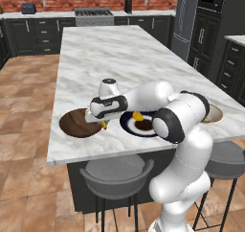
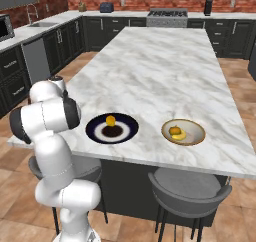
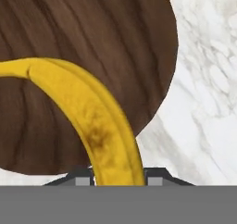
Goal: Take the fruits from the plate on the dining counter and place two fruits in each bowl.
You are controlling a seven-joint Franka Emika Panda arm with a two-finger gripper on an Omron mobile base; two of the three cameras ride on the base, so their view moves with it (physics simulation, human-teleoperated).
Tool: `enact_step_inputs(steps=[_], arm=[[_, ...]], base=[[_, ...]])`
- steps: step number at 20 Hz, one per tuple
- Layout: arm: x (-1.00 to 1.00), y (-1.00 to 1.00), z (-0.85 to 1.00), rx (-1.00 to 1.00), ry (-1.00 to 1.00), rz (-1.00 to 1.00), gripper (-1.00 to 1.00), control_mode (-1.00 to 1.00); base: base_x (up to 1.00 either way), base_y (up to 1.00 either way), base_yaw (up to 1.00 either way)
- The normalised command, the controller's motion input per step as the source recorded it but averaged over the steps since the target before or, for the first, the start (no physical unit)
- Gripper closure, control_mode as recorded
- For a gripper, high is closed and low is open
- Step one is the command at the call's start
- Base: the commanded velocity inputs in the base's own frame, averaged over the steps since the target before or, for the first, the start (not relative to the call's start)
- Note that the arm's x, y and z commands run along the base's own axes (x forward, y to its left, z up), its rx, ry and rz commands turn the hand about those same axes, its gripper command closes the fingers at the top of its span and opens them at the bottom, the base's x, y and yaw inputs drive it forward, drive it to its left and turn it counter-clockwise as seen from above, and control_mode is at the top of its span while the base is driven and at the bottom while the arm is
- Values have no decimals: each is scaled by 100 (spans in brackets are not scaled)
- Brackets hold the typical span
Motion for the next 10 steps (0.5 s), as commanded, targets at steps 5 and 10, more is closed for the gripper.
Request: enact_step_inputs(steps=[5,10], arm=[[28,49,-2,0,-1,-3,100,-100],[16,17,-46,0,0,-5,100,-100]], base=[[0,0,0],[0,0,0]])
